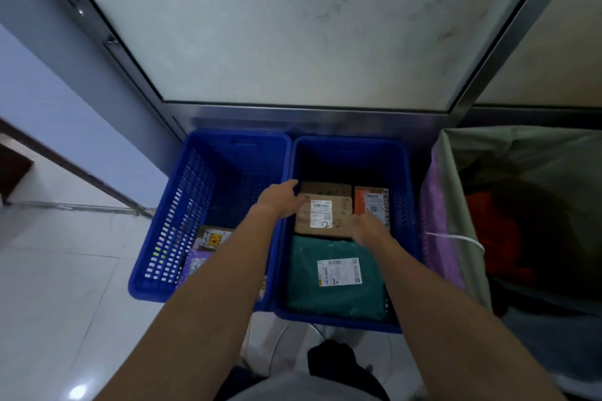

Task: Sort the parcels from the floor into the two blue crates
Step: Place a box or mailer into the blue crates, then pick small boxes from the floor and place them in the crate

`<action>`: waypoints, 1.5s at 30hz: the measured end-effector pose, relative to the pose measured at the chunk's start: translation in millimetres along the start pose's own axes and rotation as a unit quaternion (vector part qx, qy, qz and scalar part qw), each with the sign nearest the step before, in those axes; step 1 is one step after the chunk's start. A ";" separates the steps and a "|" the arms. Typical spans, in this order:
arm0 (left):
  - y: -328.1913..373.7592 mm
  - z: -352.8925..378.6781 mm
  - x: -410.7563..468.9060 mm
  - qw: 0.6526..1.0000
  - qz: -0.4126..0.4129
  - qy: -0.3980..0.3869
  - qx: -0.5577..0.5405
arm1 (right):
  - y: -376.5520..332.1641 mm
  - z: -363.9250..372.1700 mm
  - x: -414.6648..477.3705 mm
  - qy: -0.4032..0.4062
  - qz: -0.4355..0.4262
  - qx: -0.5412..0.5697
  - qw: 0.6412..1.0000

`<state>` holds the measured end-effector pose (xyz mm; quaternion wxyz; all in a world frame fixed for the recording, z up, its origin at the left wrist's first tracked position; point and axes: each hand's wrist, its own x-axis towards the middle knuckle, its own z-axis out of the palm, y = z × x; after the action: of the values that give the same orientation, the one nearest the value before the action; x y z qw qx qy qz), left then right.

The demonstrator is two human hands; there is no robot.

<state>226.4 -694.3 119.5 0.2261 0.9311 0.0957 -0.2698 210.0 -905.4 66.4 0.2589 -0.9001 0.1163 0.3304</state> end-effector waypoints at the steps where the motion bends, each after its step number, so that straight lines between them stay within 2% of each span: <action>1: -6.2 -6.4 -7.7 1.000 0.005 -0.002 -0.010 | -4.3 0.8 -5.1 0.001 -0.009 -0.004 1.000; 5: -37.2 -26.6 -37.2 0.997 0.029 0.015 -0.064 | -30.4 13.7 -24.6 -0.029 -0.067 -0.084 0.994; 8: -72.5 -37.3 -58.3 0.998 0.042 0.028 -0.047 | -56.9 28.2 -49.5 -0.044 -0.045 -0.089 0.994; 14: -179.8 -54.0 -106.2 0.997 0.044 0.039 -0.043 | -113.1 94.3 -109.5 -0.019 -0.026 -0.109 0.994; 19: -267.1 -61.9 -149.4 0.997 0.033 0.048 -0.051 | -156.4 155.7 -163.6 -0.038 -0.043 -0.154 0.986; 25: -347.6 -83.2 -193.2 0.997 0.034 0.062 -0.022 | -221.7 216.2 -213.4 0.015 -0.113 -0.141 0.983; 29: -394.3 -99.6 -218.6 0.995 0.015 0.088 -0.046 | -264.5 251.2 -238.0 0.013 -0.147 -0.166 0.975; 35: -461.2 -105.0 -236.3 0.988 -0.042 0.133 -0.067 | -322.5 300.0 -239.1 -0.028 -0.182 -0.165 0.969; 40: -502.8 -104.3 -227.1 0.984 -0.105 0.117 -0.087 | -367.2 329.4 -220.3 -0.053 -0.209 -0.161 0.963; 45: -528.4 -116.8 -200.2 0.984 -0.133 0.091 -0.081 | -402.4 349.0 -184.9 -0.077 -0.220 -0.171 0.957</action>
<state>-46.0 -185.7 121.3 0.2533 0.9092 0.2606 -0.2031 37.0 -371.3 118.1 0.1760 -0.9060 -0.1633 0.3485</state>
